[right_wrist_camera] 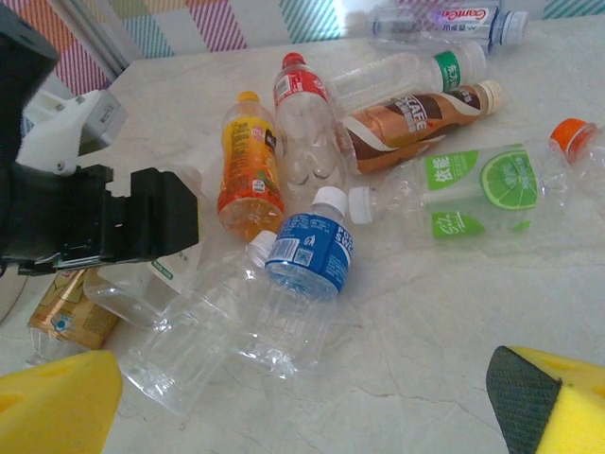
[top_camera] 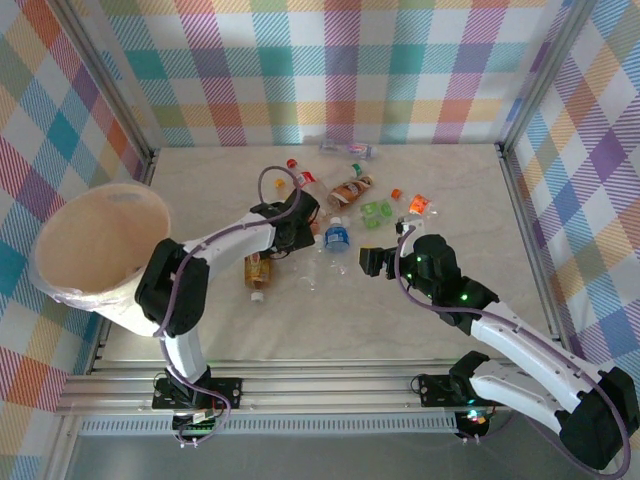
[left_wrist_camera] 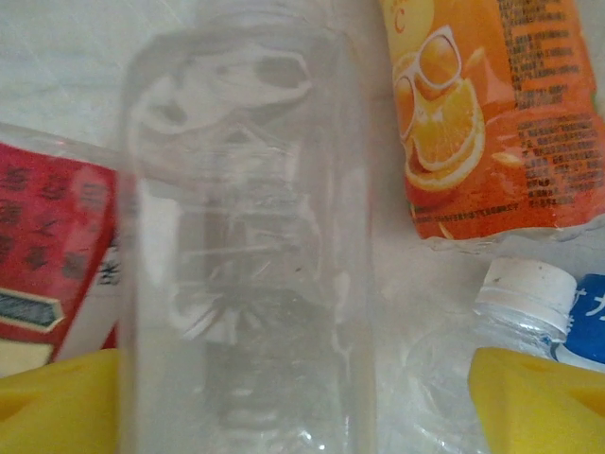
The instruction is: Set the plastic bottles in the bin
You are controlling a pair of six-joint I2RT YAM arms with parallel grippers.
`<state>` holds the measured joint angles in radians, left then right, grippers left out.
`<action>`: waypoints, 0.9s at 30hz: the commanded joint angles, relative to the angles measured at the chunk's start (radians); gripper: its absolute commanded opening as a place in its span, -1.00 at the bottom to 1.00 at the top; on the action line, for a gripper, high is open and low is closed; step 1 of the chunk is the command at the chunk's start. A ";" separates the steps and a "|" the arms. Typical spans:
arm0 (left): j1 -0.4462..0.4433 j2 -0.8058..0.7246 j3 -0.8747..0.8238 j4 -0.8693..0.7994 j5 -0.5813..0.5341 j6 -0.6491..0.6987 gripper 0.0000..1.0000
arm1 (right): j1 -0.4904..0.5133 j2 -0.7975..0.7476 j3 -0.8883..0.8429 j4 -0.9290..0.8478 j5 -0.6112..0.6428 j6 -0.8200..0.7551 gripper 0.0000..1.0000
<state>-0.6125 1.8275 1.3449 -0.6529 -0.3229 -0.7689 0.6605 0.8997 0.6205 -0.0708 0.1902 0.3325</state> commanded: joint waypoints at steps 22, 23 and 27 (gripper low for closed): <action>0.000 0.000 0.034 0.003 -0.049 0.054 0.02 | 0.001 0.036 0.033 -0.013 -0.103 -0.056 0.99; 0.001 -0.016 0.027 0.009 -0.053 0.057 0.01 | 0.001 0.037 0.033 -0.006 -0.108 -0.058 0.99; 0.000 -0.076 -0.007 0.038 -0.055 0.067 -0.03 | 0.001 0.030 0.024 0.024 -0.124 -0.072 0.99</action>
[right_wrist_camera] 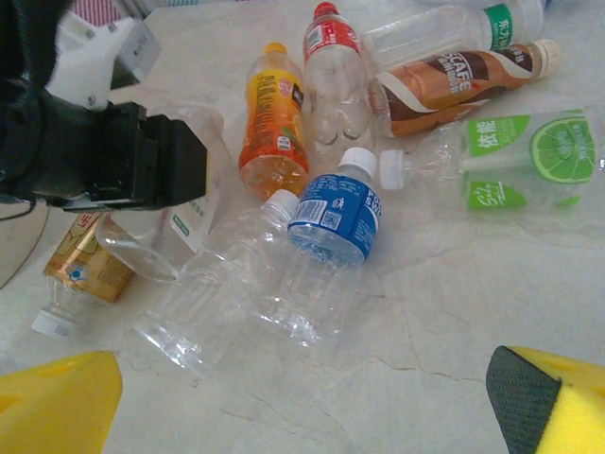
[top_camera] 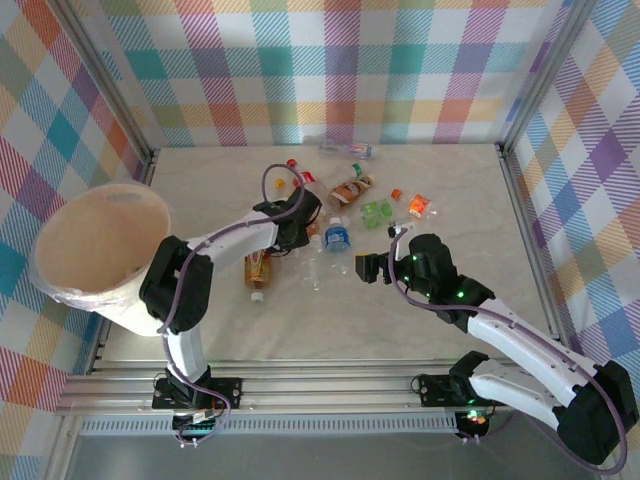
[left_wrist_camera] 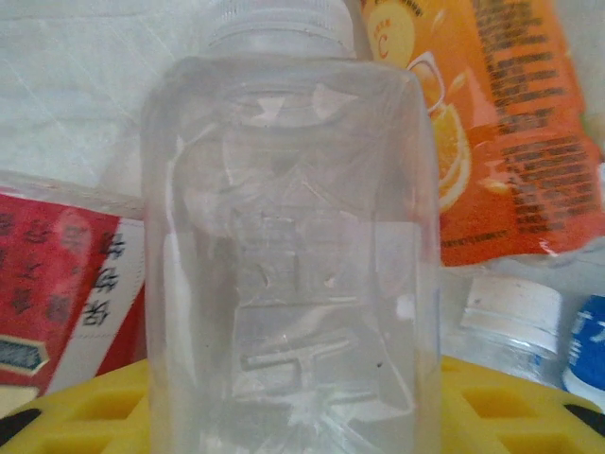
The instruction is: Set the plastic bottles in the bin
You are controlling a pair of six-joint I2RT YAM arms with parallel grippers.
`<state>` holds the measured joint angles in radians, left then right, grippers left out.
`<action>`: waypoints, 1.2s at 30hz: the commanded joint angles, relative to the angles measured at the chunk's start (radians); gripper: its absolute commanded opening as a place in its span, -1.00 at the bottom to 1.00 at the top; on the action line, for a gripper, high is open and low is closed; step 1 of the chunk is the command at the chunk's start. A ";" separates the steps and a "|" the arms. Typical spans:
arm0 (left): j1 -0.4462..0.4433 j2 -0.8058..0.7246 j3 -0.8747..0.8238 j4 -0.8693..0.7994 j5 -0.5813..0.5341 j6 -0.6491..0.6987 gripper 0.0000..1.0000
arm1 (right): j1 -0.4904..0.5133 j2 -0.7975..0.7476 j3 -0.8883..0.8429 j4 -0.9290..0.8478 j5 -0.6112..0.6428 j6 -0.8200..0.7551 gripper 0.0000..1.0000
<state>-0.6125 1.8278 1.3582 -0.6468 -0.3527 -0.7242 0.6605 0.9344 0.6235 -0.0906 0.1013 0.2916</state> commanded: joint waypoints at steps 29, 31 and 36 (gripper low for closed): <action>0.006 -0.672 -0.244 0.255 -0.002 0.175 -0.10 | 0.001 0.018 -0.004 0.199 -0.223 -0.095 0.99; 0.008 -0.721 -0.228 0.228 -0.014 0.191 -0.10 | 0.001 0.029 -0.002 0.202 -0.215 -0.096 0.99; 0.014 -0.823 -0.184 0.200 -0.019 0.234 -0.10 | 0.001 0.046 0.001 0.209 -0.209 -0.092 0.99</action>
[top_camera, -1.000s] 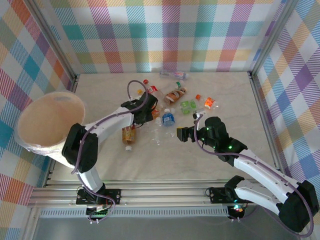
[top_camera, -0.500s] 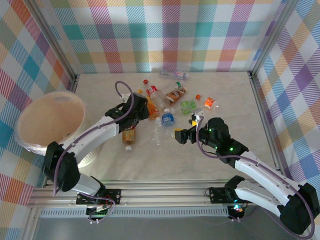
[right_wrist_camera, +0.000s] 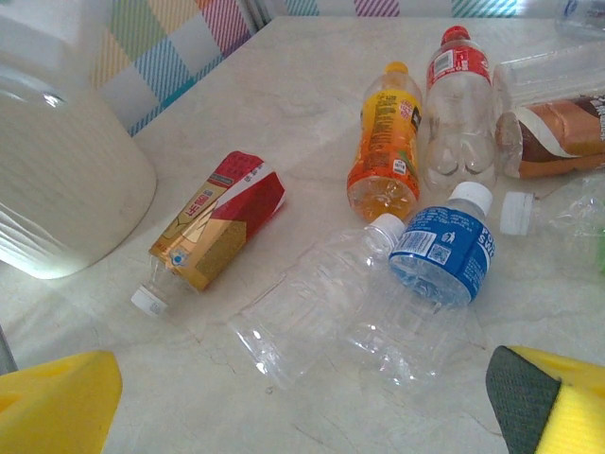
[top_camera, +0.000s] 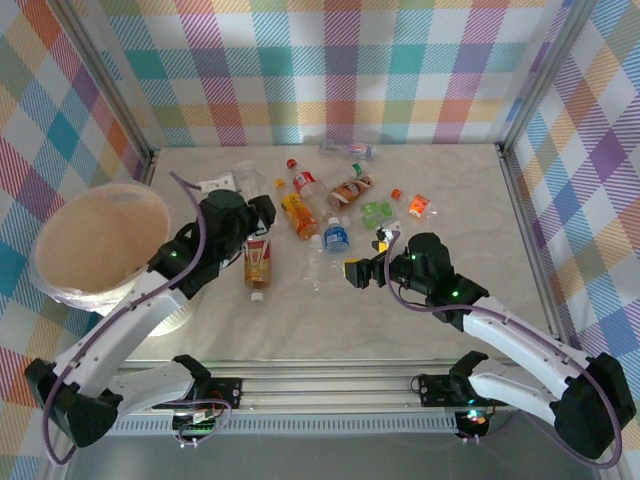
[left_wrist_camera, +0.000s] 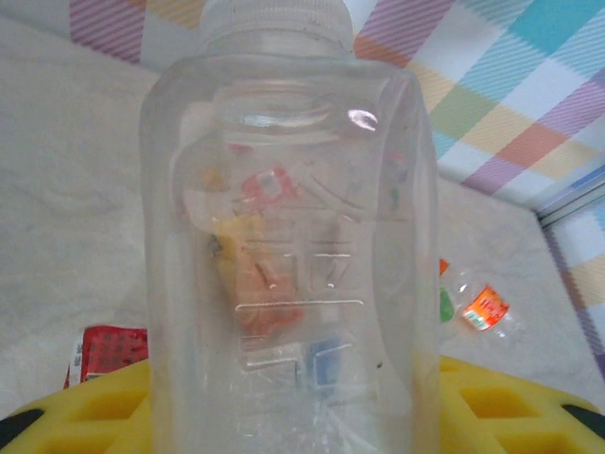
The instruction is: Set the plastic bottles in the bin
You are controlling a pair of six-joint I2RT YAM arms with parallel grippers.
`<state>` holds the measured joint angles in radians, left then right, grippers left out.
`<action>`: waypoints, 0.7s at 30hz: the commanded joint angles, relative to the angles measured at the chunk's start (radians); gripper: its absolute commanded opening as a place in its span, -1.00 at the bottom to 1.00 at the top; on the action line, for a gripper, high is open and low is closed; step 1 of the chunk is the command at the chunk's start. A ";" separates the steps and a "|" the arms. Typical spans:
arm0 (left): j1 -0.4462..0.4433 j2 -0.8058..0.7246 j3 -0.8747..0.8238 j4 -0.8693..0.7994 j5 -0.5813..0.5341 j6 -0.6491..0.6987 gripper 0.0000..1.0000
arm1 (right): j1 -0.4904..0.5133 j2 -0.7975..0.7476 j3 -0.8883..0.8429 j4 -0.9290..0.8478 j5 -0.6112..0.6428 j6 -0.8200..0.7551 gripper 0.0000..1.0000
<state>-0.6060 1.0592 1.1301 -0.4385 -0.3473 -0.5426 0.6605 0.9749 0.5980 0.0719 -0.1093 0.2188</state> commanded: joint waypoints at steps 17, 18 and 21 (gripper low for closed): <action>0.023 -0.137 0.377 -0.213 -0.525 0.301 -0.12 | 0.001 0.028 0.037 0.055 0.002 -0.011 0.99; 0.031 -0.133 0.400 -0.236 -0.580 0.315 -0.12 | 0.001 0.030 0.038 0.054 0.000 -0.010 0.99; 0.093 -0.129 0.454 -0.295 -0.691 0.354 -0.11 | 0.001 0.035 0.042 0.056 -0.003 -0.010 0.99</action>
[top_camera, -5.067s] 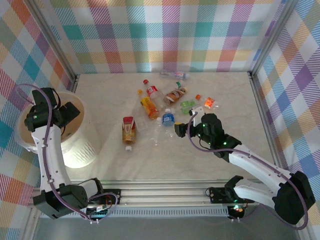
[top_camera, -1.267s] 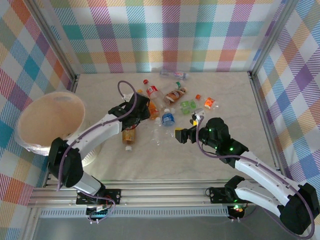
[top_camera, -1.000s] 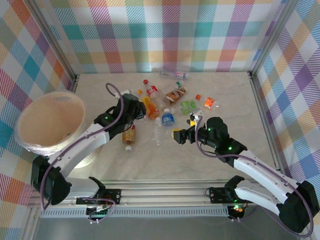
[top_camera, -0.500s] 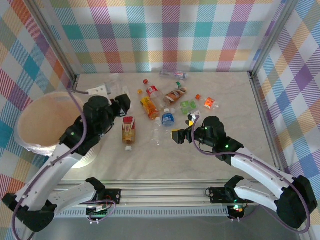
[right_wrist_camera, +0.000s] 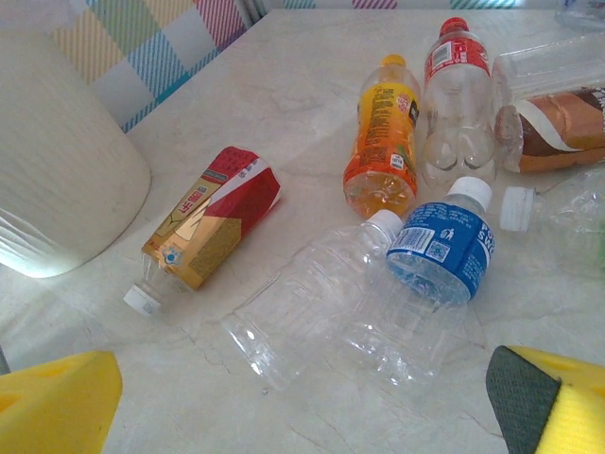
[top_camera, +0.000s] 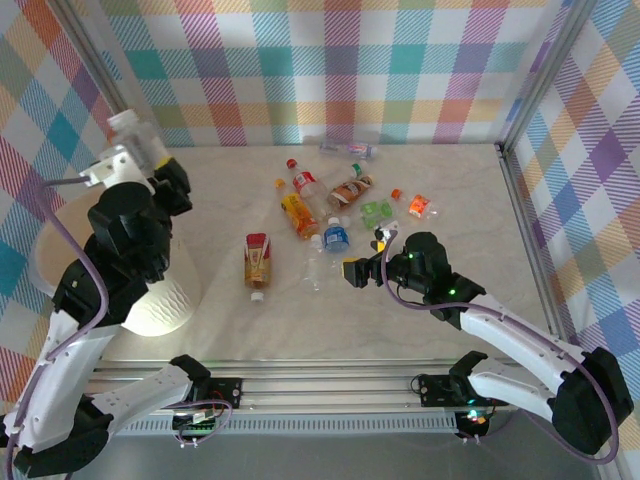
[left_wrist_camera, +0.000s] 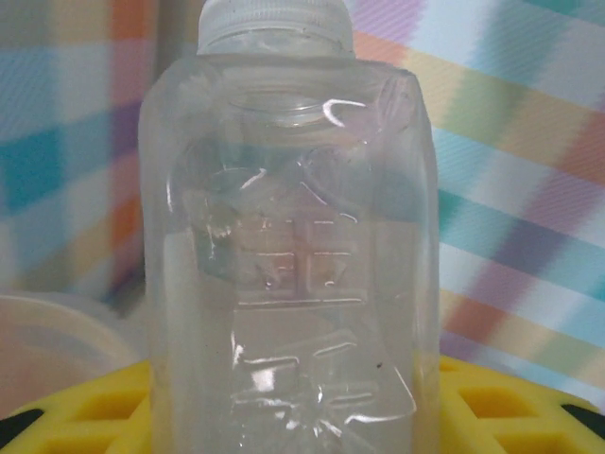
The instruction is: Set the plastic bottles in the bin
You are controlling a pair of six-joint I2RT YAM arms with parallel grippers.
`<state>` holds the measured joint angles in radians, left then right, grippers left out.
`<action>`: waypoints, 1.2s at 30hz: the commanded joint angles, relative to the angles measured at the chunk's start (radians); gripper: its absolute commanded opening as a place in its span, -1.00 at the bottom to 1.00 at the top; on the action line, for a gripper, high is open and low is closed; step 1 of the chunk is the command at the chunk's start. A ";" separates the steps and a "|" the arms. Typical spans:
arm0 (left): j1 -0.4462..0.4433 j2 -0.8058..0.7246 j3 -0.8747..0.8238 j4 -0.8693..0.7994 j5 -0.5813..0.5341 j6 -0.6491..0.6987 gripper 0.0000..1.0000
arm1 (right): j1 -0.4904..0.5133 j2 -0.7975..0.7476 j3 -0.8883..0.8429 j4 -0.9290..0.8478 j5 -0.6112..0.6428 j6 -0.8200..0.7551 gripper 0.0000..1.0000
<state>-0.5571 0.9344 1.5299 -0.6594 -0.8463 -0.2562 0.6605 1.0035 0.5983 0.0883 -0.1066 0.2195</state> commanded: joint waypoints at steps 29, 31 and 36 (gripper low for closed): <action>1.011 0.120 -0.043 -0.364 0.799 -0.109 -0.03 | 0.001 -0.047 0.024 -0.011 0.015 -0.025 0.99; 1.027 0.155 -0.043 -0.383 0.819 -0.107 -0.01 | 0.001 -0.038 0.031 -0.008 0.013 -0.030 0.99; 1.035 0.200 -0.058 -0.395 0.852 -0.112 0.05 | 0.001 -0.033 0.034 -0.010 0.016 -0.031 0.99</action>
<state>0.4553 1.1324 1.4761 -1.0306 -0.0399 -0.3557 0.6605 0.9684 0.6296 0.0666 -0.0944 0.2089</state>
